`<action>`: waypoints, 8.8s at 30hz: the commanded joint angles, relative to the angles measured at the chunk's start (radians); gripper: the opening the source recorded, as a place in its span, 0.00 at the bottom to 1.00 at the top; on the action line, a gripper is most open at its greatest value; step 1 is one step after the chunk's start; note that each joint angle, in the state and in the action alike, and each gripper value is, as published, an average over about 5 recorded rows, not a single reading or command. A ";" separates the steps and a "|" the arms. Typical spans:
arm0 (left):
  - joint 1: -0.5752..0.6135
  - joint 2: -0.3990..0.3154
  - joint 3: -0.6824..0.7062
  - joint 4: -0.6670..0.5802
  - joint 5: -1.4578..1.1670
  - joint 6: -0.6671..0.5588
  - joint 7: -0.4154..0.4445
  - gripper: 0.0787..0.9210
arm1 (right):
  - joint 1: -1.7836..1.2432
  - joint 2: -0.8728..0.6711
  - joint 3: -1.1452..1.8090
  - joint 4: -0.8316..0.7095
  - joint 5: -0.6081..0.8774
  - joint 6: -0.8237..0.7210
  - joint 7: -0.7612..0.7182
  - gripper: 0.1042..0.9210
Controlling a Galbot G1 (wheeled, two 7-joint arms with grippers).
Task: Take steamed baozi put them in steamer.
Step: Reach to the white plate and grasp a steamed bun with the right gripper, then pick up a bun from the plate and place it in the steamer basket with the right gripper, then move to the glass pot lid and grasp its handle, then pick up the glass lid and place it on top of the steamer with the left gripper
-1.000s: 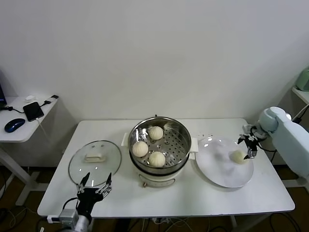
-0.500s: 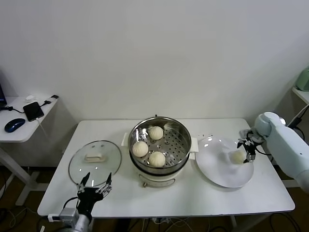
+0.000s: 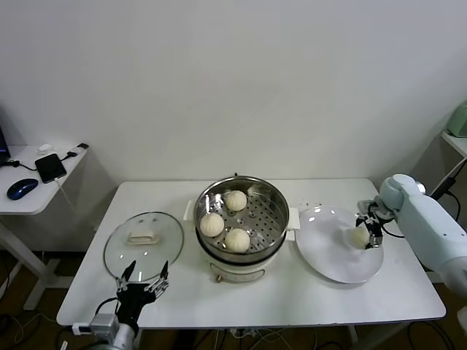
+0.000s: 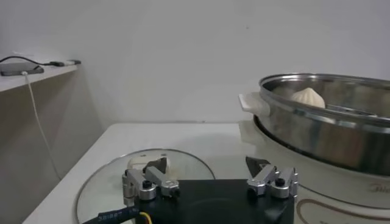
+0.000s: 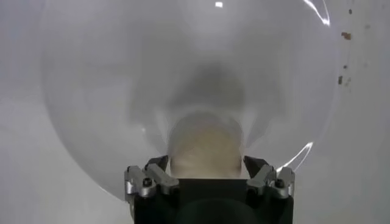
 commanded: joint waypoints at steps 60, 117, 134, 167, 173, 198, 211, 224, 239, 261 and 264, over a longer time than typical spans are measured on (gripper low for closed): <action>-0.073 0.016 -0.049 -0.026 0.015 0.050 0.022 0.88 | 0.728 0.255 -1.089 0.481 1.070 -0.789 0.098 0.59; -0.132 0.034 -0.026 -0.008 -0.099 -0.049 -0.045 0.88 | -0.329 -0.116 0.475 0.874 1.275 -0.391 0.908 0.88; -0.214 0.026 -0.021 0.085 0.029 -0.135 -0.075 0.88 | -1.193 0.370 0.994 1.038 1.222 -0.004 1.086 0.88; -0.365 0.381 0.053 0.601 1.339 -0.290 -0.306 0.88 | -1.240 0.344 0.974 0.985 1.171 0.013 1.112 0.88; -0.388 0.418 0.128 0.648 1.342 -0.237 -0.339 0.88 | -1.221 0.368 0.980 0.977 1.142 0.007 1.111 0.88; -0.490 0.389 0.187 0.759 1.354 -0.166 -0.338 0.88 | -1.221 0.381 0.995 0.952 1.141 0.006 1.107 0.88; -0.558 0.373 0.194 0.800 1.328 -0.126 -0.331 0.88 | -1.220 0.385 0.993 0.939 1.140 0.010 1.106 0.88; -0.624 0.343 0.204 0.853 1.300 -0.104 -0.327 0.88 | -1.213 0.387 0.988 0.926 1.137 0.013 1.106 0.88; -0.613 0.330 0.209 0.862 1.243 -0.088 -0.290 0.68 | -1.204 0.383 0.985 0.912 1.135 0.016 1.103 0.88; -0.521 0.270 0.193 0.599 1.207 0.143 -0.249 0.10 | -1.201 0.382 0.986 0.918 1.126 0.016 1.102 0.88; -0.504 0.240 0.191 0.492 1.311 0.298 -0.195 0.10 | -1.200 0.382 0.986 0.922 1.127 0.015 1.102 0.88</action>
